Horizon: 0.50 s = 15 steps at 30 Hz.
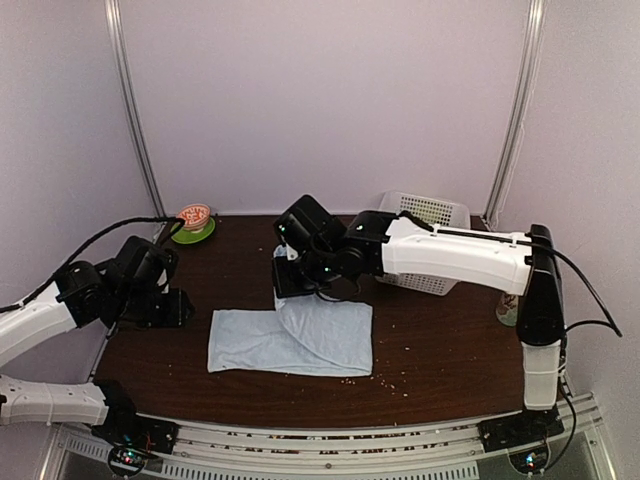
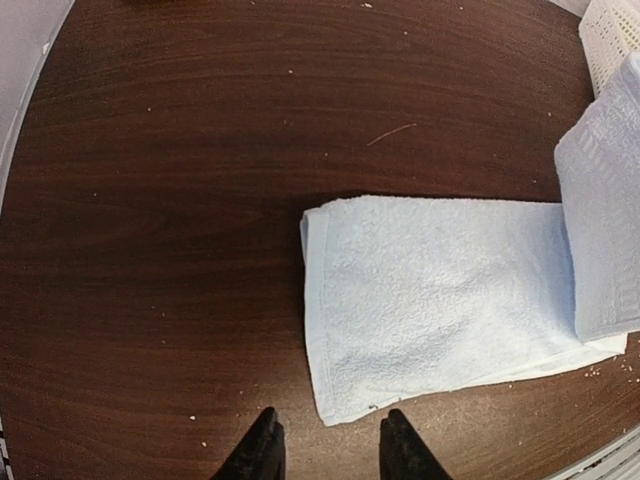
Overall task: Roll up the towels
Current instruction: Fold the towel at the center of the board.
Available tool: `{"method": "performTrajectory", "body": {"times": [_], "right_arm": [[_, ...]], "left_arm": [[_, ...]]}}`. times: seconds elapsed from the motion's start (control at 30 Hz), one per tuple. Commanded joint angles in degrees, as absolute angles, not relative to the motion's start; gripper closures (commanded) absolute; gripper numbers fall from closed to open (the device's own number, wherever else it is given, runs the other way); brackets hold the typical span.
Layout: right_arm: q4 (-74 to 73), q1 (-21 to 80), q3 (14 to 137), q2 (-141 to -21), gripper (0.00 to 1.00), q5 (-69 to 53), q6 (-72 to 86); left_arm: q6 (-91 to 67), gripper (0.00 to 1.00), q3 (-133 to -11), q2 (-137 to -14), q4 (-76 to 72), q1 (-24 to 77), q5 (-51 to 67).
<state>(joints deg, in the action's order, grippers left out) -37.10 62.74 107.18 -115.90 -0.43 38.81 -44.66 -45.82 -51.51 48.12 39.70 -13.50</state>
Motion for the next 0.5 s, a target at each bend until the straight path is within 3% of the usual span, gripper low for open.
{"method": "performTrajectory", "body": {"times": [0.0, 0.47], "right_arm": [[-37.8, 63.4, 110.3, -118.2, 1.00, -1.2, 39.5], [-37.7, 66.4, 118.0, -124.1, 1.00, -3.9, 42.4]], "left_arm": [[-45.9, 0.67, -45.0, -51.0, 48.8, 39.8, -15.6], [-46.8, 0.68, -44.3, -49.1, 50.1, 39.8, -17.0]]}}
